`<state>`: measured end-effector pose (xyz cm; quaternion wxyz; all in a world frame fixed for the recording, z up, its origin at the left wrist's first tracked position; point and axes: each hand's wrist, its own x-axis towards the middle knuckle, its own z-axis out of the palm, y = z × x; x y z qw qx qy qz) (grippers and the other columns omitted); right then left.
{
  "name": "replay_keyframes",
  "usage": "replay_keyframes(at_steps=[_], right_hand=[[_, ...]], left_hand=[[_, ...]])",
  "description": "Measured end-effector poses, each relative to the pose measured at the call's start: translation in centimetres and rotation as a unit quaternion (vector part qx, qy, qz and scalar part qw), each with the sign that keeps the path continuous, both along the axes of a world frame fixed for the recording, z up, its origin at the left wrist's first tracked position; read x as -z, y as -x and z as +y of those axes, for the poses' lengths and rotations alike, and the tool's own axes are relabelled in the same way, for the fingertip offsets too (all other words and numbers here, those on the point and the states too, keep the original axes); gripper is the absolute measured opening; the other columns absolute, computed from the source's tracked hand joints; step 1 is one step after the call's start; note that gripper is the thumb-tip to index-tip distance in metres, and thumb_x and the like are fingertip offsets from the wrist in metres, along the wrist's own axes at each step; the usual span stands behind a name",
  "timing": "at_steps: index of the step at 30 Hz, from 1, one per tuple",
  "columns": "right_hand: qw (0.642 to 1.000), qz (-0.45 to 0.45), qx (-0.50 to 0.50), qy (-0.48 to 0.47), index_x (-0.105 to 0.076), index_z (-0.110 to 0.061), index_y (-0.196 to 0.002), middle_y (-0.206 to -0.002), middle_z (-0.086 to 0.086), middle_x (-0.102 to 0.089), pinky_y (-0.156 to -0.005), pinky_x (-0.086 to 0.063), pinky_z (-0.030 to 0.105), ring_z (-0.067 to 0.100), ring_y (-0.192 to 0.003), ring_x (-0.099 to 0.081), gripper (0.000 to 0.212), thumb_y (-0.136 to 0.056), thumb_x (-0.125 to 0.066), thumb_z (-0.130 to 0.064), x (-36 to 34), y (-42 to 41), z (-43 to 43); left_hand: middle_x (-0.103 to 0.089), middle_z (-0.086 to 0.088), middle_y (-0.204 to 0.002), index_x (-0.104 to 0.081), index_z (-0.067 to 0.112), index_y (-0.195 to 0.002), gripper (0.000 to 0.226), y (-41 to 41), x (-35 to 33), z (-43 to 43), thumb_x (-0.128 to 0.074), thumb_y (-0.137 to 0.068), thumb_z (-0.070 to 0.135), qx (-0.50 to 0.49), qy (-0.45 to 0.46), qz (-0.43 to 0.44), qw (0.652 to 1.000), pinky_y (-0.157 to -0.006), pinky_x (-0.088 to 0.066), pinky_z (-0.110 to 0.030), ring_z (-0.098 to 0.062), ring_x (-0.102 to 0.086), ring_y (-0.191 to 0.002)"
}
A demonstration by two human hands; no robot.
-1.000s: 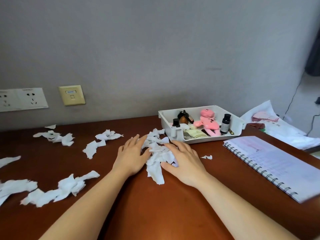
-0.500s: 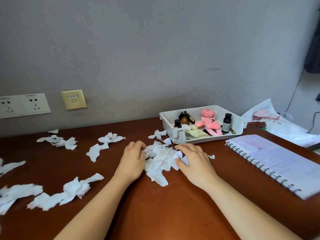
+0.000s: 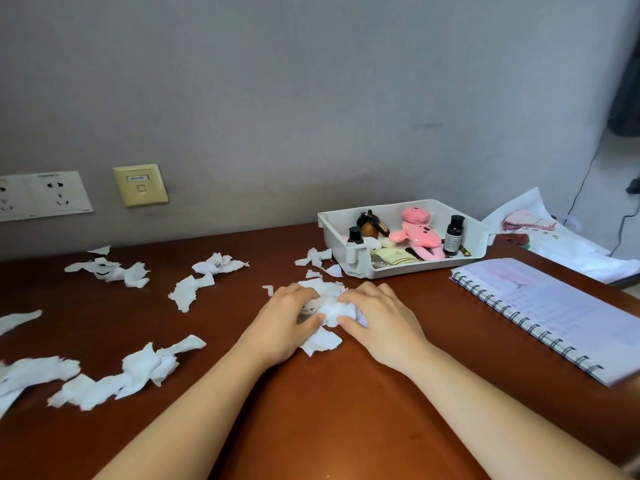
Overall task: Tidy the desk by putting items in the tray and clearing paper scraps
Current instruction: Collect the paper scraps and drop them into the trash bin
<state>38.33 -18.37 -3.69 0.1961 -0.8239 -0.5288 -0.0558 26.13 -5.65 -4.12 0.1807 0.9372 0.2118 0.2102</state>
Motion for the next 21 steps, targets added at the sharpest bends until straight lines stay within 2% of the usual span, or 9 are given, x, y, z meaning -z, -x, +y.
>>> replay_keyframes(at_steps=[4,7,9,11,13,14,18,21], right_hand=[[1.000,-0.003,0.001,-0.013,-0.055,-0.028,-0.122,-0.119,-0.006,-0.052,-0.071,-0.036,0.028,0.019,-0.111,-0.050,0.029,-0.096,-0.046,-0.037,-0.29,0.32,-0.12],[1.000,0.008,0.003,-0.028,-0.055,-0.025,-0.119,-0.115,-0.005,-0.056,-0.069,-0.034,0.027,0.023,-0.104,-0.057,0.027,-0.096,-0.047,-0.036,-0.47,0.44,-0.41],[0.999,0.010,0.001,-0.038,-0.056,-0.024,-0.117,-0.113,-0.005,-0.059,-0.065,-0.033,0.027,0.024,-0.098,-0.057,0.026,-0.097,-0.046,-0.036,-0.49,0.44,-0.53],[0.998,0.019,-0.001,-0.052,-0.058,-0.022,-0.107,-0.093,-0.007,-0.059,-0.054,-0.029,0.024,0.022,-0.081,-0.049,0.022,-0.097,-0.045,-0.037,-0.47,0.39,-0.62],[0.998,0.028,0.002,-0.056,-0.053,-0.025,-0.093,-0.069,-0.010,-0.043,-0.051,-0.026,0.019,0.019,-0.075,-0.042,0.016,-0.097,-0.044,-0.037,-0.46,0.37,-0.69],[0.998,0.030,0.004,-0.056,-0.051,-0.026,-0.091,-0.064,-0.010,-0.038,-0.051,-0.026,0.018,0.020,-0.073,-0.041,0.015,-0.097,-0.043,-0.038,-0.43,0.33,-0.71],[0.997,0.030,0.004,-0.075,-0.056,-0.021,-0.100,-0.074,-0.007,-0.046,-0.048,-0.024,0.018,0.018,-0.072,-0.044,0.023,-0.098,-0.042,-0.039,-0.56,0.23,-0.85],[0.994,0.035,0.006,-0.100,-0.059,-0.018,-0.105,-0.073,-0.007,-0.046,-0.049,-0.025,0.017,0.016,-0.073,-0.045,0.030,-0.098,-0.042,-0.040,-0.51,0.05,-0.98]], left_hand=[[-0.046,0.007,-0.084,-0.057,0.013,-0.101,0.017,-0.01,-0.23,-0.37,-0.050,-0.095,0.027,-0.003,-0.011,-0.021,1.000,-0.066,-0.032,-0.016,-0.012,-0.043,-0.088],[-0.054,-0.002,-0.087,-0.059,0.009,-0.099,0.020,0.11,-0.32,-0.54,-0.046,-0.097,0.024,-0.004,-0.001,-0.033,0.999,-0.068,-0.036,-0.022,-0.013,-0.047,-0.084],[-0.049,0.001,-0.076,-0.053,0.012,-0.082,0.021,0.24,-0.35,-0.59,-0.044,-0.098,0.023,0.004,0.009,-0.043,0.999,-0.066,-0.034,-0.026,-0.010,-0.043,-0.072],[-0.043,0.004,-0.066,-0.047,0.010,-0.075,0.027,0.28,-0.32,-0.55,-0.043,-0.098,0.024,0.002,0.021,-0.044,0.999,-0.059,-0.031,-0.027,-0.010,-0.037,-0.062],[-0.046,0.004,-0.063,-0.049,0.007,-0.078,0.028,0.32,-0.27,-0.45,-0.042,-0.098,0.025,-0.001,0.033,-0.049,0.998,-0.057,-0.032,-0.028,-0.012,-0.038,-0.059],[-0.047,0.004,-0.062,-0.049,0.008,-0.077,0.028,0.32,-0.25,-0.45,-0.042,-0.098,0.026,-0.002,0.034,-0.053,0.998,-0.057,-0.032,-0.028,-0.012,-0.038,-0.059],[-0.047,0.006,-0.059,-0.044,0.024,-0.068,0.031,0.31,-0.35,-0.60,-0.042,-0.098,0.028,-0.018,0.018,-0.064,0.998,-0.055,-0.032,-0.026,-0.010,-0.040,-0.055],[-0.050,0.003,-0.062,-0.050,0.019,-0.071,0.030,0.39,-0.42,-0.63,-0.043,-0.098,0.030,-0.042,0.019,-0.089,0.995,-0.057,-0.036,-0.030,-0.015,-0.045,-0.059]])
